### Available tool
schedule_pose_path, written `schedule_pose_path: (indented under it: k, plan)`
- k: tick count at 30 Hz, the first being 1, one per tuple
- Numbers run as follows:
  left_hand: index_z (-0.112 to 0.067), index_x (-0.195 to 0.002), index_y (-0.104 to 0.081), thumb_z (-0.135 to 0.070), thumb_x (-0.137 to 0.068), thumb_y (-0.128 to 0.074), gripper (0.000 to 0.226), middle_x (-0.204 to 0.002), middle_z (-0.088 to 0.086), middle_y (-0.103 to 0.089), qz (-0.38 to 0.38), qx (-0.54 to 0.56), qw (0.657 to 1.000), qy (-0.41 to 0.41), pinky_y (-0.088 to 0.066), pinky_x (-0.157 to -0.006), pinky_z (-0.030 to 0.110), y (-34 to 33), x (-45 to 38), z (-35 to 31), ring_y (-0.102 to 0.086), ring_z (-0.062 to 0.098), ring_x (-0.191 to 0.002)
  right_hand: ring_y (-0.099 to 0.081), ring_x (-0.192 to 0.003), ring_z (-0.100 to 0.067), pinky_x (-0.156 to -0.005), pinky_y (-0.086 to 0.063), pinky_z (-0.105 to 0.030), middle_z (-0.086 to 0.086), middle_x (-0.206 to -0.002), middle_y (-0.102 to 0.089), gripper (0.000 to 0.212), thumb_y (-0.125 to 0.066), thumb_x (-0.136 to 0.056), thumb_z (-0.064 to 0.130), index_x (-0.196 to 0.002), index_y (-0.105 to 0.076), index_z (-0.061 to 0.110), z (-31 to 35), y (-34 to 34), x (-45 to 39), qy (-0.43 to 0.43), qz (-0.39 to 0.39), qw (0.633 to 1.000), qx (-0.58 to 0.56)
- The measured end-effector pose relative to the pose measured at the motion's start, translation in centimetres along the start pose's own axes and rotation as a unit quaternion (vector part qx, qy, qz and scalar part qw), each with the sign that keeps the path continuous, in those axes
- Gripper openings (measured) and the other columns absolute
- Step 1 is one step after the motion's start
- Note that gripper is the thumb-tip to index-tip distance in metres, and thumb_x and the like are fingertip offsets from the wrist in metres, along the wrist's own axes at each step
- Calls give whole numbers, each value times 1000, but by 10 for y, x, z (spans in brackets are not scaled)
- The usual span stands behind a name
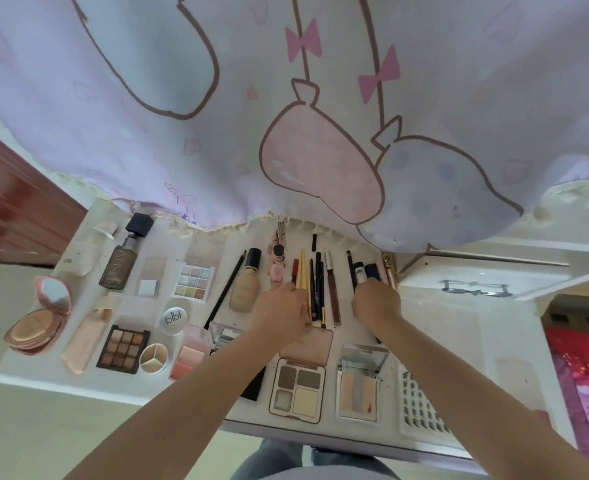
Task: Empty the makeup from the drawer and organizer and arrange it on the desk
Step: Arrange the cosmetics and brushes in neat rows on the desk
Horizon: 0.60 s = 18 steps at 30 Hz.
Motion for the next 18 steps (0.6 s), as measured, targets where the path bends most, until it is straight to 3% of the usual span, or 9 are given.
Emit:
schedule_pose_path:
  k: [6, 10, 12, 15, 18]
  plan:
    - [-16, -119, -53, -24, -96, -35, 30, -116, 1, -56, -7, -7, 1000, 16, -44, -91, 27, -8, 6, 8, -49, 16, -106, -61, -94, -23, -70, -43, -26, -7, -101, -64, 20, -44, -90, 8, -102, -59, 6, 8, -7, 1, -54, 24, 997, -49]
    - [-15, -116, -55, -24, -96, -37, 29, -113, 2, -58, 10, 23, 999, 33, -44, -90, 26, -8, 8, 8, -51, 16, -104, -53, -74, -19, -62, -41, -26, -1, -73, -52, 12, -51, -87, 16, -83, -57, 7, -5, -2, 2, -115, 1, 974, -197]
    - [-13, -117, -56, -23, -96, -37, 29, -114, 4, -59, 11, 93, 994, 60, -45, -88, 26, -4, 6, 6, -55, 17, -103, -50, -69, -17, -59, -40, -24, 0, -66, -48, 17, -52, -86, 19, -74, -56, 8, -15, 4, 8, -110, -14, 961, -252]
    - [-11, -123, -53, -25, -98, -38, 33, -121, 9, -60, 41, 248, 961, 115, -44, -93, 29, 5, 3, 0, -57, 23, -110, -47, -62, -9, -60, -37, -18, -1, -74, -51, 22, -52, -88, 16, -67, -57, 18, -24, 20, 30, -6, -41, 954, -296]
    - [-2, -121, -54, -23, -96, -42, 35, -119, 19, -60, 47, 429, 893, 129, -41, -101, 39, 13, -4, -14, -55, 32, -113, -52, -66, -8, -63, -41, -12, 0, -84, -56, 13, -50, -91, 13, -96, -62, 10, -23, 36, 59, 70, -11, 939, -336]
Point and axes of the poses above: each hand's wrist, its own x-axis away from the middle knuckle, its own y-axis out of the back of the hand, z = x × y, the point moved 4 cm from there along -x, towards the middle knuckle
